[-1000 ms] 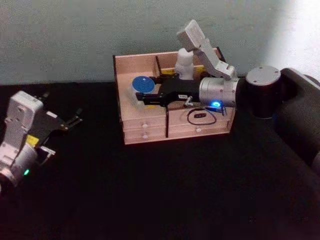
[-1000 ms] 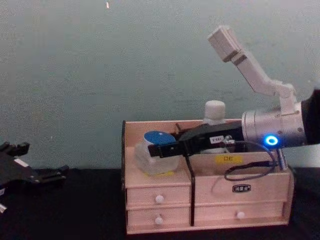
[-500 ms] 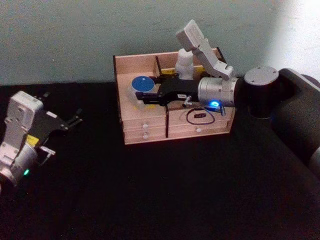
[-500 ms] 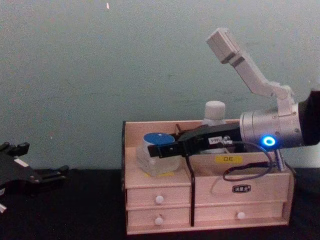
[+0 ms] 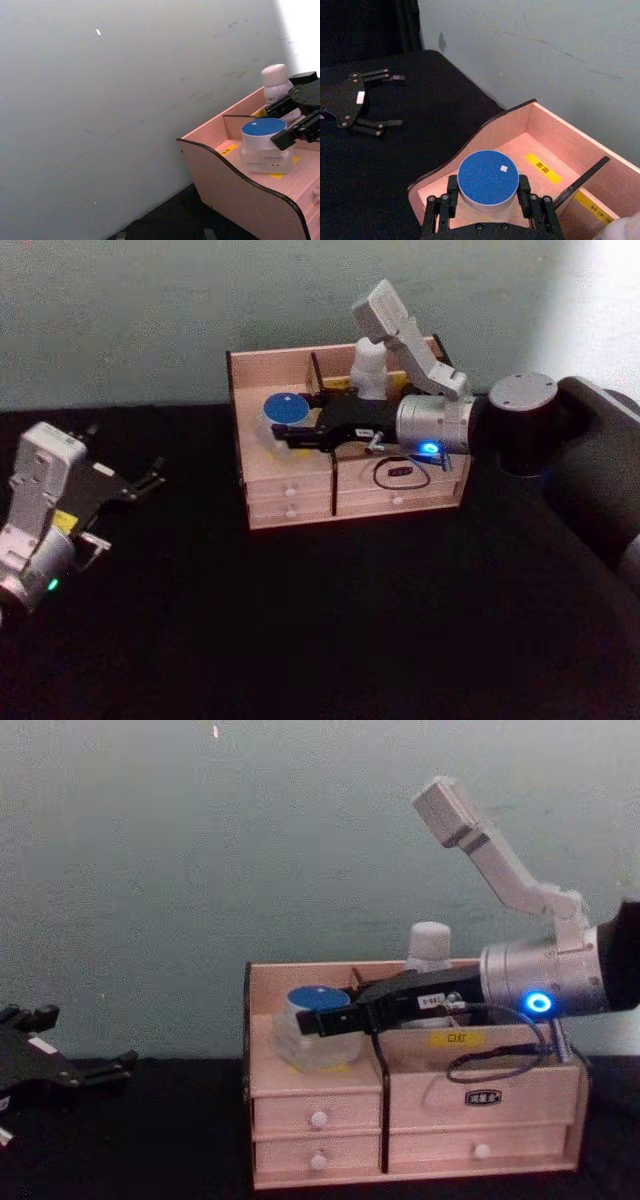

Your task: Pick up the facial cleanser and watermelon frost from the table and place them into the tiered storage box.

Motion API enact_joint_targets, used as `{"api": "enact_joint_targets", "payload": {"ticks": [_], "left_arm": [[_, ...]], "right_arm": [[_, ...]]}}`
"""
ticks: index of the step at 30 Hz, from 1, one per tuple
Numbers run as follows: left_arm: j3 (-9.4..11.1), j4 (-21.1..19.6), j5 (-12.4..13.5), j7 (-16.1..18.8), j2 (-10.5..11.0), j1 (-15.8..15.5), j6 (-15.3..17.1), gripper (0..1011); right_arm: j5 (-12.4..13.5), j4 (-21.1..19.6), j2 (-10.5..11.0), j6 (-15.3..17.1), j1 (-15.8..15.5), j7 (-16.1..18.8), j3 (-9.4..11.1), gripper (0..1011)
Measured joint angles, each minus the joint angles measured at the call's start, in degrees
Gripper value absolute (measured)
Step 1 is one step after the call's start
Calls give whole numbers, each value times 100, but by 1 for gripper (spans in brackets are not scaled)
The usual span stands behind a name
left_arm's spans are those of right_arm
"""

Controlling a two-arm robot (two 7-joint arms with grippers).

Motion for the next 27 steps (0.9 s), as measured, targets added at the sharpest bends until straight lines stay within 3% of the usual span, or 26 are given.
{"api": "enact_joint_targets", "payload": {"ticks": [6, 16, 27], "left_arm": [[0, 0, 0, 0, 0, 0, 0, 1001], [0, 0, 0, 0, 0, 0, 0, 1001], [0, 0, 0, 0, 0, 0, 0, 1001]], "right_arm": [[0, -3, 3, 3, -3, 0, -4, 744], [-1, -4, 6, 16, -5, 1, -8, 1000], [0, -5, 6, 17, -4, 1, -7, 1000]]}}
